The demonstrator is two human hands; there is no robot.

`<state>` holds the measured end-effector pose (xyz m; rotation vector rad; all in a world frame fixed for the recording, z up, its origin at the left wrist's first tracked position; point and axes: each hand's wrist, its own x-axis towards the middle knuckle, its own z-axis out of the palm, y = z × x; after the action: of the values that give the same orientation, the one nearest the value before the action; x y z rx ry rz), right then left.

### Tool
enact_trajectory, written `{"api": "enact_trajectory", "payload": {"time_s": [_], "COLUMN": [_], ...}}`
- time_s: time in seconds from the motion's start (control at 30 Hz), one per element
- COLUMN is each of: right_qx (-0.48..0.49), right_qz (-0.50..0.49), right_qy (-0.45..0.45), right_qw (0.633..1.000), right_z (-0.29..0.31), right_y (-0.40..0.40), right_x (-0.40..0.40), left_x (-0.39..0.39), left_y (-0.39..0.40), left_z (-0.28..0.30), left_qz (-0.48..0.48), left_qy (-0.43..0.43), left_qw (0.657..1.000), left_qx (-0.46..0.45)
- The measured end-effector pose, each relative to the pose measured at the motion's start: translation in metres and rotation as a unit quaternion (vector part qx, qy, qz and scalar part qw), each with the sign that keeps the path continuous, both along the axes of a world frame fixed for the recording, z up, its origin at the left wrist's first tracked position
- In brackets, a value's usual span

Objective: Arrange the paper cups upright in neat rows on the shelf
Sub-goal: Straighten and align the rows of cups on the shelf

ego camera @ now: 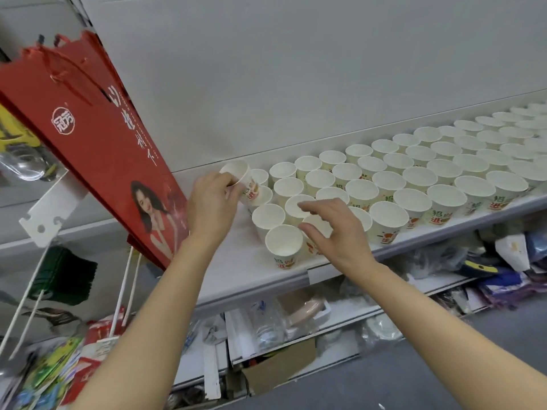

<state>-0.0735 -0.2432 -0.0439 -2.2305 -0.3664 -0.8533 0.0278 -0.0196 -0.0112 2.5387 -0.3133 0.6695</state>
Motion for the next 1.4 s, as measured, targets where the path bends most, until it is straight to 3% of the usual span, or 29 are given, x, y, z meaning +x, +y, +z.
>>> {"api": "enact_trajectory", "payload": {"time_s": [0.23,0.57,0.67,0.77,0.9,1.13,1.27,1.4], "right_qx": [0.137,0.219,0.230,0.252,0.247,0.225,0.213,0.199], "right_qz": [-0.039,-0.169,-0.191,-0.200,-0.193,-0.150,-0.129,-0.101], "right_qy": [0.079,0.058,0.048,0.064,0.103,0.122,0.126,0.134], "right_qw": [0.987,0.959,0.953,0.945,0.944,0.955,0.960,0.966], "right_z": [0.013,-0.006,-0.012,-0.016,-0.027,-0.032,-0.037,-0.040], "right_y": [-0.011,-0.069,-0.098,-0.130,-0.162,-0.169,-0.159,-0.141], "right_x": [-0.025,-0.092,-0.107,-0.121,-0.131,-0.118,-0.106,-0.096], "left_x": [-0.066,-0.119,-0.119,-0.101,-0.089,-0.089,-0.094,-0.095], "left_y": [-0.061,-0.159,-0.185,-0.206,-0.225,-0.219,-0.180,-0.146], "left_z": [0.016,-0.001,-0.009,-0.031,-0.050,-0.050,-0.054,-0.049], "left_qz": [-0.267,-0.410,-0.376,-0.260,-0.166,-0.116,-0.077,-0.070], "left_qy": [-0.008,0.033,0.057,-0.005,0.035,0.021,-0.016,0.011], "left_qw": [0.963,0.909,0.920,0.965,0.976,0.989,0.996,0.997], "left_qx": [-0.028,-0.060,-0.090,0.034,0.139,0.084,0.038,0.029]}}
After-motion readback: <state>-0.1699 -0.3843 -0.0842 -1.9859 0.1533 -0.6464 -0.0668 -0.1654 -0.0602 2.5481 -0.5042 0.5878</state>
